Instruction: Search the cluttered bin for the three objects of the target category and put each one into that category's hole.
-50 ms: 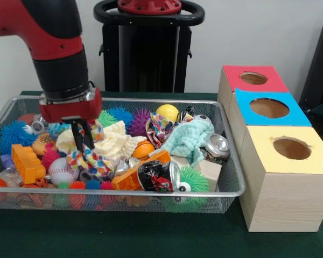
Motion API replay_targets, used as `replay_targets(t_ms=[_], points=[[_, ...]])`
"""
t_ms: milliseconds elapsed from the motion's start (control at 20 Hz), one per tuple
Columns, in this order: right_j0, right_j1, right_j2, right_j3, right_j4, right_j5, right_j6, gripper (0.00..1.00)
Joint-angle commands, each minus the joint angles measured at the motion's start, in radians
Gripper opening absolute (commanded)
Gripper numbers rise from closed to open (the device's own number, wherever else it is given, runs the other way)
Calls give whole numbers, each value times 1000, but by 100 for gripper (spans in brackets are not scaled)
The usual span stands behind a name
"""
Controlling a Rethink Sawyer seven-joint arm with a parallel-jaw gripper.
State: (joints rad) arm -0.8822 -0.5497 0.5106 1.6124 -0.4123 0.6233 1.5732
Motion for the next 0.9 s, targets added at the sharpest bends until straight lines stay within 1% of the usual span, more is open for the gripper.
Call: replay_targets(t_ms=[50,200,350,500,650,850,900], points=[[-37,-70,151,96,82,193,-156,0],[-76,-76,205,119,111,215,-175,0],[-127,-51,273,154,133,179,-192,0],[-198,-24,362,204,154,129,-209,0],[-264,12,440,252,151,68,-209,0],[-306,35,496,276,132,45,-183,0],[-309,34,504,279,132,55,-171,0]])
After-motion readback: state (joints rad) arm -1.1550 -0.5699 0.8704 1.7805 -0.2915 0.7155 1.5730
